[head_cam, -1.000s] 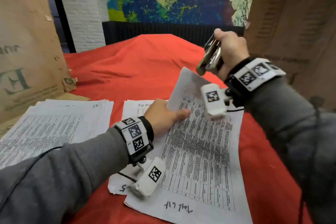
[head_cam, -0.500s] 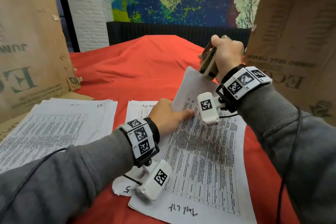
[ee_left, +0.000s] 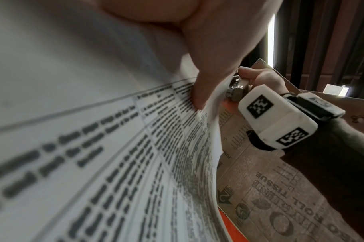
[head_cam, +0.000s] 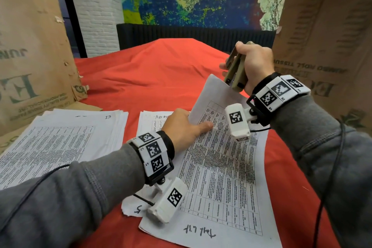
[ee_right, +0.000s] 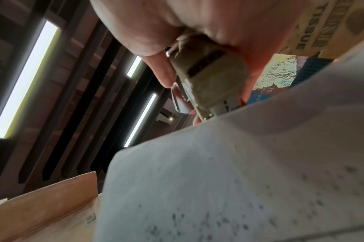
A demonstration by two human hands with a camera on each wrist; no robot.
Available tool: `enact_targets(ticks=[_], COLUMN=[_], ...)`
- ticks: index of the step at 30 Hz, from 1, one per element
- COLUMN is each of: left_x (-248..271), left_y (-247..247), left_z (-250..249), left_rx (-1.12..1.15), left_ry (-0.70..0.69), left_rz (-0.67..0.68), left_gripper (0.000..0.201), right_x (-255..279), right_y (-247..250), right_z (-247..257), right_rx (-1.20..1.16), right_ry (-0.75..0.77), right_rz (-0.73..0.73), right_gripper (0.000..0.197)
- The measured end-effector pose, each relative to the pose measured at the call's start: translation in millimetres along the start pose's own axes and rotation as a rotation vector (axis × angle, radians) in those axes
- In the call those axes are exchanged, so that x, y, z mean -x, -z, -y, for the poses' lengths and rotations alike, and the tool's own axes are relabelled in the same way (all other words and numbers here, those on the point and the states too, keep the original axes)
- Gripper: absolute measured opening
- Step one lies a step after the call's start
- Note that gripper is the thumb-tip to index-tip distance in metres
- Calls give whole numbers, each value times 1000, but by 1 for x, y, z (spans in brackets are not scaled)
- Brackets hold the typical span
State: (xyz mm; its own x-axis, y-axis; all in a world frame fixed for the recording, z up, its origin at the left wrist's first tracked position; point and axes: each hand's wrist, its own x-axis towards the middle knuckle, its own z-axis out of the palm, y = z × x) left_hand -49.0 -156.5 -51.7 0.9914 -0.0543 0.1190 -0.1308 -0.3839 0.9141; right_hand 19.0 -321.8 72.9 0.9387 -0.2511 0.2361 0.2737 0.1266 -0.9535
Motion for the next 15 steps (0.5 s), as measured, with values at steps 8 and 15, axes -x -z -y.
enact_targets(ticks=[8, 15], left_x=[-1, 3], left_y=[-5, -4], left_z=[-6, -8], left_rx=[-76, 26], left_ry=[44, 83], left_rz=[-78, -11], left_gripper=[31, 31], right_x=[0, 0], right_y=[-4, -6], right_z=[2, -3], right_rx=[-95, -68], right_ry=[-45, -23], right_rz=[64, 32], right_gripper=[21, 22])
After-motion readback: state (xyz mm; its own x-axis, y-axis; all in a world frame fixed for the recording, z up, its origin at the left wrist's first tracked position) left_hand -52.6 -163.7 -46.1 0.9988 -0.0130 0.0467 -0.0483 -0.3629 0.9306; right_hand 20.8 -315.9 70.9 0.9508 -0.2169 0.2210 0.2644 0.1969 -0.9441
